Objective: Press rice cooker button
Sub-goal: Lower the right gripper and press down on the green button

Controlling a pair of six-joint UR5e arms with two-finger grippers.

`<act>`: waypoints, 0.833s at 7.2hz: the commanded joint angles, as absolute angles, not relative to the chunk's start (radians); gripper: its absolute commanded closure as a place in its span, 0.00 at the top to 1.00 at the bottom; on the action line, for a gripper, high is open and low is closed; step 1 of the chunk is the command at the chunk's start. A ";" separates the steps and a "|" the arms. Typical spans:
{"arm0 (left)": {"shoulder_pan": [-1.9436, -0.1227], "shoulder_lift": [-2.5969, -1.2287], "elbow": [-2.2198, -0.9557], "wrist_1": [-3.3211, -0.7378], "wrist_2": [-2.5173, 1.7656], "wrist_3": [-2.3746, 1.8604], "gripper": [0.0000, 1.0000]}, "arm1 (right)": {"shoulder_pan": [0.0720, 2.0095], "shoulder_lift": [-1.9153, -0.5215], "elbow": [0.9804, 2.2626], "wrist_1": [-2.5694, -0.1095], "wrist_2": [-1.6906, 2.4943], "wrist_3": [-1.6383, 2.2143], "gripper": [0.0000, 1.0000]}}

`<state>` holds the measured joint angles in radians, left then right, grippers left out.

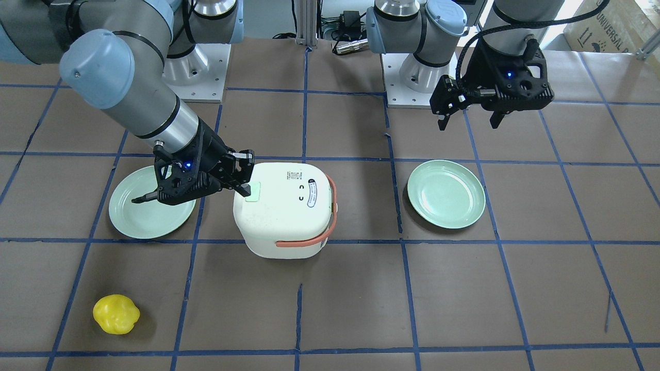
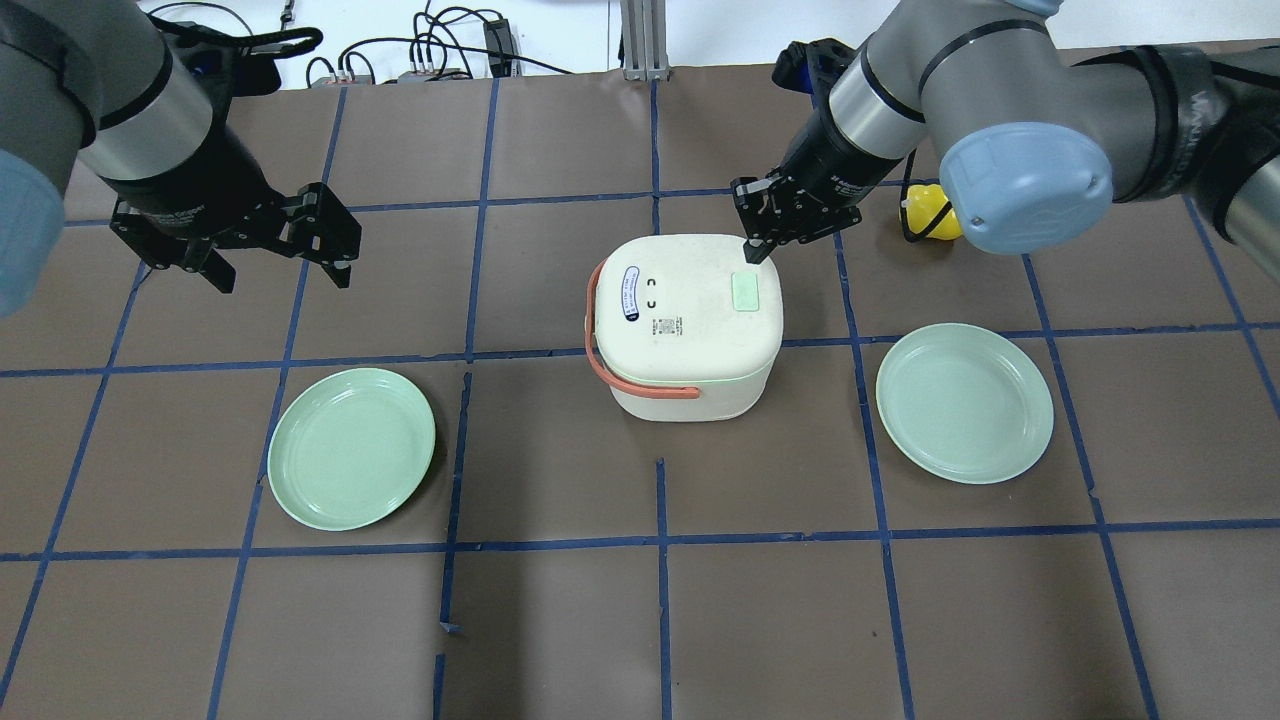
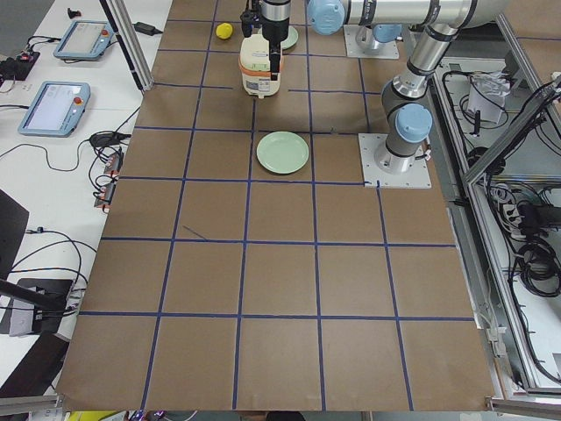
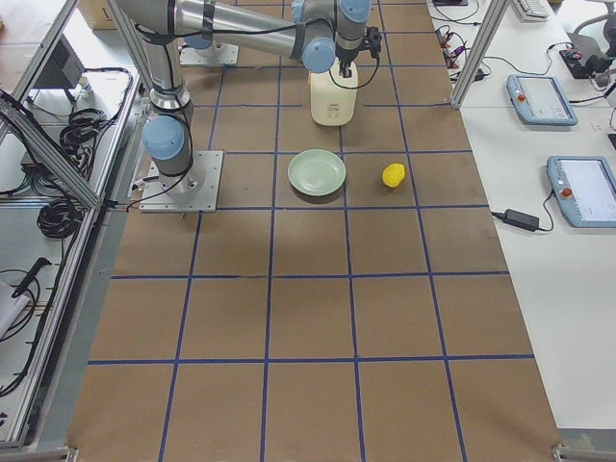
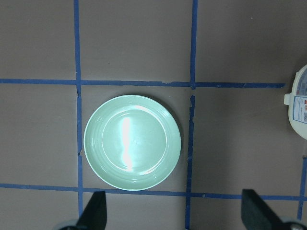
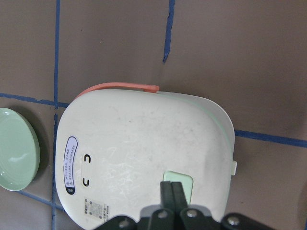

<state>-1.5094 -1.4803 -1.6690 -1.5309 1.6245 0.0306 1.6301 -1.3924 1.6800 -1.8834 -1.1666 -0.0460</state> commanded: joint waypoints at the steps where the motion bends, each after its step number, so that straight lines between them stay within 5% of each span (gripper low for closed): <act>1: -1.509 -1.480 -1.669 -1.532 1.624 0.031 1.00 | 1.631 -1.393 1.719 -1.923 -1.166 -0.046 0.06; 6: -1.509 -1.480 -1.669 -1.531 1.624 0.031 1.00 | 1.637 -1.394 1.741 -1.942 -1.166 -0.029 0.06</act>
